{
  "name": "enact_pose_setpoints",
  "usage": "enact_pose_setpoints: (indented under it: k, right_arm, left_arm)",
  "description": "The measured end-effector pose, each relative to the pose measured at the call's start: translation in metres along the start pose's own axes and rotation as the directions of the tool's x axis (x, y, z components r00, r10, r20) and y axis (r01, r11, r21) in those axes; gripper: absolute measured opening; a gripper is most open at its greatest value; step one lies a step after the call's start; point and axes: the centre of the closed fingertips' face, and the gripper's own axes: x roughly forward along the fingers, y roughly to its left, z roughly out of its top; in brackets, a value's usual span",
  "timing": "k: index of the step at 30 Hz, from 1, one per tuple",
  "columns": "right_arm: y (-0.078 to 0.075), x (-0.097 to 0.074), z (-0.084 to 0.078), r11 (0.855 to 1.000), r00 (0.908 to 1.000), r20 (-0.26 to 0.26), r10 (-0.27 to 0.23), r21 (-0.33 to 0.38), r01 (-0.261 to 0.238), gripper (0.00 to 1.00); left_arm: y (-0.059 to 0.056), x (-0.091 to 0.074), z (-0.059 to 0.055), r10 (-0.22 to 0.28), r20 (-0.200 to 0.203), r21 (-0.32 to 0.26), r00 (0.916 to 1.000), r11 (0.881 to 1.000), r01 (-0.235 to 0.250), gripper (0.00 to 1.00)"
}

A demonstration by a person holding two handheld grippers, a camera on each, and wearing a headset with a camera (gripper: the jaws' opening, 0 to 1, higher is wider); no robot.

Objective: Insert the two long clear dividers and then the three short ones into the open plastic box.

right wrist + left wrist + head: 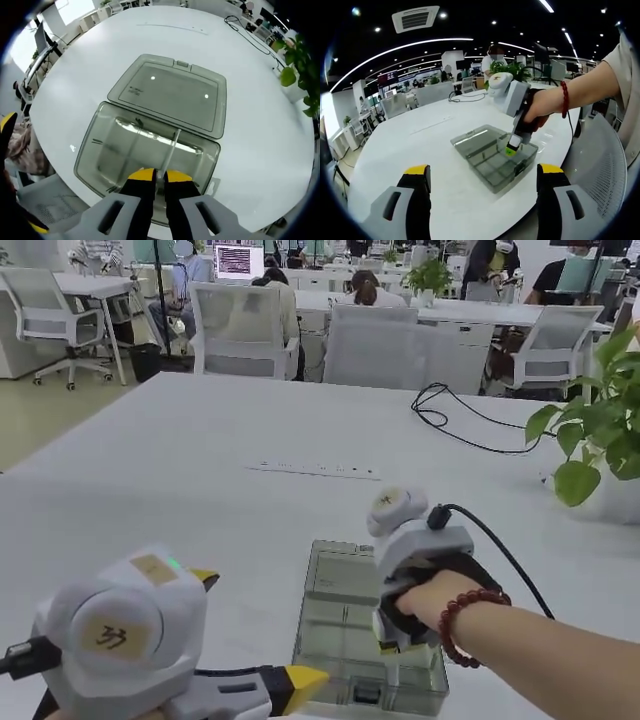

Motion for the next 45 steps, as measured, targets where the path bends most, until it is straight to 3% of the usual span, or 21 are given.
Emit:
enact_pose_setpoints:
  k: [10, 15, 23, 25, 28, 33, 34, 41, 45]
  right_arm:
    - [0.003, 0.000, 0.003, 0.996, 0.9949, 0.055, 0.085, -0.003, -0.085, 0.12]
    - [0.008, -0.002, 0.003, 0.989, 0.9831, 0.106, 0.149, 0.009, -0.151, 0.18]
    - [0.015, -0.014, 0.010, 0.980, 0.9623, 0.183, 0.201, -0.022, -0.200, 0.28]
    - [0.016, -0.018, 0.012, 0.976, 0.9546, 0.203, 0.218, -0.041, -0.214, 0.30]
    - [0.020, -0.027, 0.016, 0.968, 0.9341, 0.254, 0.251, -0.083, -0.237, 0.34]
    - [0.020, -0.037, 0.015, 0.953, 0.9077, 0.300, 0.293, -0.164, -0.253, 0.40]
    - [0.019, -0.039, 0.013, 0.952, 0.9052, 0.305, 0.295, -0.169, -0.254, 0.41]
    - [0.017, -0.052, 0.002, 0.923, 0.8650, 0.348, 0.362, -0.265, -0.280, 0.48]
    - [0.013, -0.059, -0.004, 0.912, 0.8458, 0.382, 0.373, -0.320, -0.257, 0.53]
  left_arm:
    - [0.005, -0.004, -0.002, 0.015, -0.007, -0.015, 0.9999, 1.000, -0.015, 0.89]
    - [0.010, -0.005, -0.002, 0.024, -0.006, -0.030, 0.9997, 0.999, -0.024, 0.89]
    - [0.013, -0.004, -0.002, 0.028, -0.009, -0.039, 0.9996, 0.999, -0.028, 0.89]
    - [0.014, -0.004, -0.003, 0.028, -0.011, -0.044, 0.9995, 0.999, -0.029, 0.89]
    - [0.015, -0.003, -0.002, 0.025, -0.010, -0.051, 0.9996, 0.998, -0.026, 0.90]
    - [0.016, -0.003, 0.000, 0.020, -0.002, -0.059, 0.9998, 0.998, -0.020, 0.91]
    - [0.016, -0.003, 0.000, 0.019, 0.000, -0.061, 0.9998, 0.998, -0.019, 0.92]
    - [0.016, -0.003, -0.003, 0.016, -0.002, -0.077, 0.9999, 0.997, -0.016, 0.93]
    - [0.016, -0.004, -0.006, 0.016, -0.010, -0.081, 0.9998, 0.997, -0.017, 0.93]
